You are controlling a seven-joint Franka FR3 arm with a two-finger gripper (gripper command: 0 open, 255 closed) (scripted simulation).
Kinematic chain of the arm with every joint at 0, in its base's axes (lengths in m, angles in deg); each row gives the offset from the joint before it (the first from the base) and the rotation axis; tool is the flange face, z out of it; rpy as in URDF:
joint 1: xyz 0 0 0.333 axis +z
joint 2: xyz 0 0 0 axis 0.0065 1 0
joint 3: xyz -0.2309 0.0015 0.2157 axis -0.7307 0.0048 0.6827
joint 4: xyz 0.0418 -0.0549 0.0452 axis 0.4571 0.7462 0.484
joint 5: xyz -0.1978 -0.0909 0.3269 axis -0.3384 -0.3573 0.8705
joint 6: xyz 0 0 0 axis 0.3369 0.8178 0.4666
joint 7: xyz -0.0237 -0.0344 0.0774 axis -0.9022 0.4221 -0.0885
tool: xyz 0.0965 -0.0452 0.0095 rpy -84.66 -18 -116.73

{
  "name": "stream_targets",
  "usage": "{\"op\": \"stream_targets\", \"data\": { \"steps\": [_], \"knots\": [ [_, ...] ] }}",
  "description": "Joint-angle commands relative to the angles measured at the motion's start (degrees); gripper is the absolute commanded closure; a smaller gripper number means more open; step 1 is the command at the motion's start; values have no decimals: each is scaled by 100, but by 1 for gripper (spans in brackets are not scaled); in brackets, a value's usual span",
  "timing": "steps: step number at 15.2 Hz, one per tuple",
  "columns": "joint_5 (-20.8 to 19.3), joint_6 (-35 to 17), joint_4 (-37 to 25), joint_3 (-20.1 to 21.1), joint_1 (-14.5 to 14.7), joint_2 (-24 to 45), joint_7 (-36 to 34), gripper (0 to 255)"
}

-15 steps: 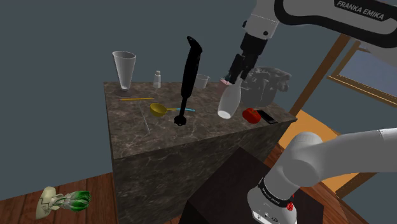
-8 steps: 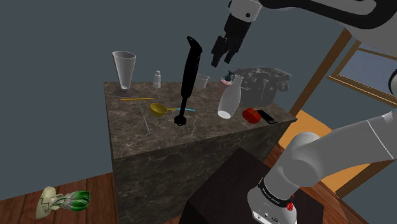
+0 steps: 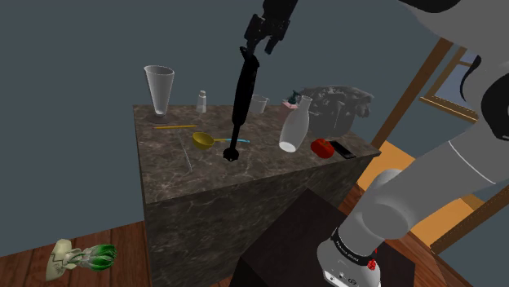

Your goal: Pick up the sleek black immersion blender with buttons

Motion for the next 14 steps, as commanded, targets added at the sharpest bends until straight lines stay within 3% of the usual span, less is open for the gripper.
{"op": "stream_targets", "data": {
  "steps": [1, 10, 11, 14],
  "knots": [
    [-67, -58, -186, 58, 4, 142, -48, 0],
    [-38, -658, 643, 37, 21, -88, -88, 0],
    [-37, -660, 646, 32, 19, -90, -81, 255],
    [-37, -661, 647, 32, 20, -91, -81, 255]
  ]
}}
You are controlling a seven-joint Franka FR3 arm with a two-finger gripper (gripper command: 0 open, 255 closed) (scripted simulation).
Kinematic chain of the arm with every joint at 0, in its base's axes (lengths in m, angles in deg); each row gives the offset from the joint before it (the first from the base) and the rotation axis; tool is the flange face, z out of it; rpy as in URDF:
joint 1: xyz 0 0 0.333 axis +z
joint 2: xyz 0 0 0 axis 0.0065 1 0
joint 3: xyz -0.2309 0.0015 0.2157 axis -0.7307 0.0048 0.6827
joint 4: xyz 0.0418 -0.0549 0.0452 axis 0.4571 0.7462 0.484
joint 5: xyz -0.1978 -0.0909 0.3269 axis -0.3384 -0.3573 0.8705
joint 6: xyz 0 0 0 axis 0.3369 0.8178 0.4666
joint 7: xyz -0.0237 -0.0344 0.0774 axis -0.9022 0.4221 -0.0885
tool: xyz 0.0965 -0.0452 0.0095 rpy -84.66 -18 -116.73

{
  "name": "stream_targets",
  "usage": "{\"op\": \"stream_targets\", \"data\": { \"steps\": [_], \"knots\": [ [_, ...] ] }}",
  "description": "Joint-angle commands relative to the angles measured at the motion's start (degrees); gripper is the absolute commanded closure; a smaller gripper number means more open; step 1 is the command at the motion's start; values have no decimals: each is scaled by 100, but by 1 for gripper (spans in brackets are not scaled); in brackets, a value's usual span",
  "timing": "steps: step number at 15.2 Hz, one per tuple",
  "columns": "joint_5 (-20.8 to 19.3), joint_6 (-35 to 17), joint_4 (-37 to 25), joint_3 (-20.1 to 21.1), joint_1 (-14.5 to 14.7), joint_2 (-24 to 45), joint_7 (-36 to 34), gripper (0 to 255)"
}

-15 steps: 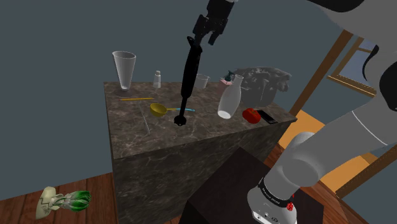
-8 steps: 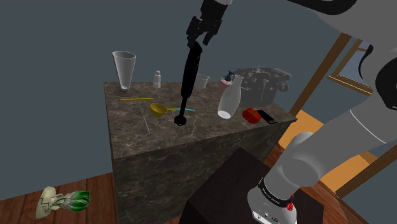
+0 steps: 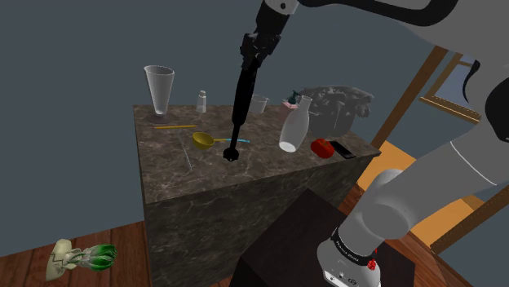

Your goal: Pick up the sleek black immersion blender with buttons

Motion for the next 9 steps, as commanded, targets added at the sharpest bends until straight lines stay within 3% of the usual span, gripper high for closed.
{"op": "stream_targets", "data": {
  "steps": [1, 6, 9],
  "knots": [
    [-1, 0, 6, -1, -1, 1, 1, 255],
    [-2, 3, 0, 5, 1, 6, -7, 255],
    [-11, 237, -315, 11, -6, 87, 10, 255]
  ]
}}
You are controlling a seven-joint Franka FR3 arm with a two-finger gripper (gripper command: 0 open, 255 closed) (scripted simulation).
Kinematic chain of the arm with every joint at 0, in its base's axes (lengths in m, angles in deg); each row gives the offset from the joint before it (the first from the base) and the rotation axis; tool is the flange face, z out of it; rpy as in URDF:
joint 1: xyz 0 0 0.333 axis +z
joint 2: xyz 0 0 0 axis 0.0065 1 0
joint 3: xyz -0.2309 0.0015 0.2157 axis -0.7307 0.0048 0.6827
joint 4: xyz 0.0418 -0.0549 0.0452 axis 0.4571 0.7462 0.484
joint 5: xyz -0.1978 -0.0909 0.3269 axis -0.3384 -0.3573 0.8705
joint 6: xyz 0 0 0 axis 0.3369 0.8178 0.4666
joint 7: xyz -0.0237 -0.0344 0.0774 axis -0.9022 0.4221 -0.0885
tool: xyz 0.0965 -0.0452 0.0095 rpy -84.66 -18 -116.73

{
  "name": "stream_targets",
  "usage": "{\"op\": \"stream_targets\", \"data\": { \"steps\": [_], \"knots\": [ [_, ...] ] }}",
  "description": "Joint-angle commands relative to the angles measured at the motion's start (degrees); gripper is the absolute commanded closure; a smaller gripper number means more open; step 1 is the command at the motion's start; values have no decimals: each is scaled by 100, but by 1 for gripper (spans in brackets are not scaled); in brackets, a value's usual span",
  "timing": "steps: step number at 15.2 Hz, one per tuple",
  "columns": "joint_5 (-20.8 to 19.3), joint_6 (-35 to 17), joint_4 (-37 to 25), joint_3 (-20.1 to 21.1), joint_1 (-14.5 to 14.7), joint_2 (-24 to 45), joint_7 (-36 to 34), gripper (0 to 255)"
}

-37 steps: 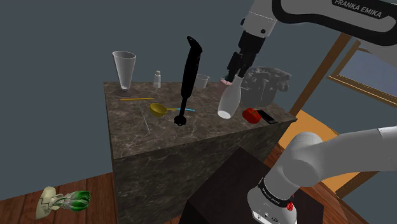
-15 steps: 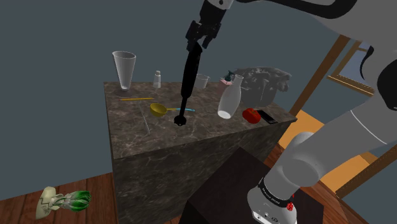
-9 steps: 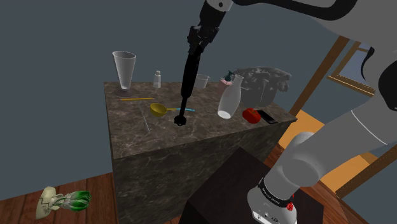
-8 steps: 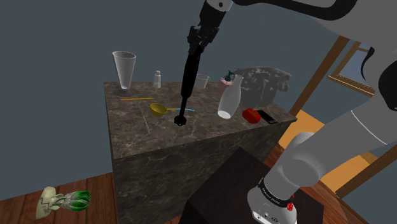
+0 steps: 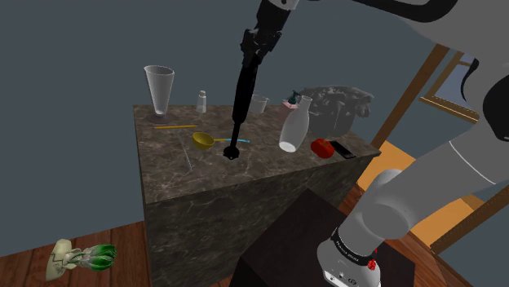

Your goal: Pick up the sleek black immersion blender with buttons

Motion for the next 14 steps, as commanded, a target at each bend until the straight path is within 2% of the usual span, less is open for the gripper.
{"op": "stream_targets", "data": {
  "steps": [1, 12, 14],
  "knots": [
    [-7, 160, -218, 4, -5, 55, 12, 255],
    [-76, 1070, -1554, 56, -28, 488, 59, 255],
    [-77, 1082, -1574, 57, -28, 494, 59, 255]
  ]
}}
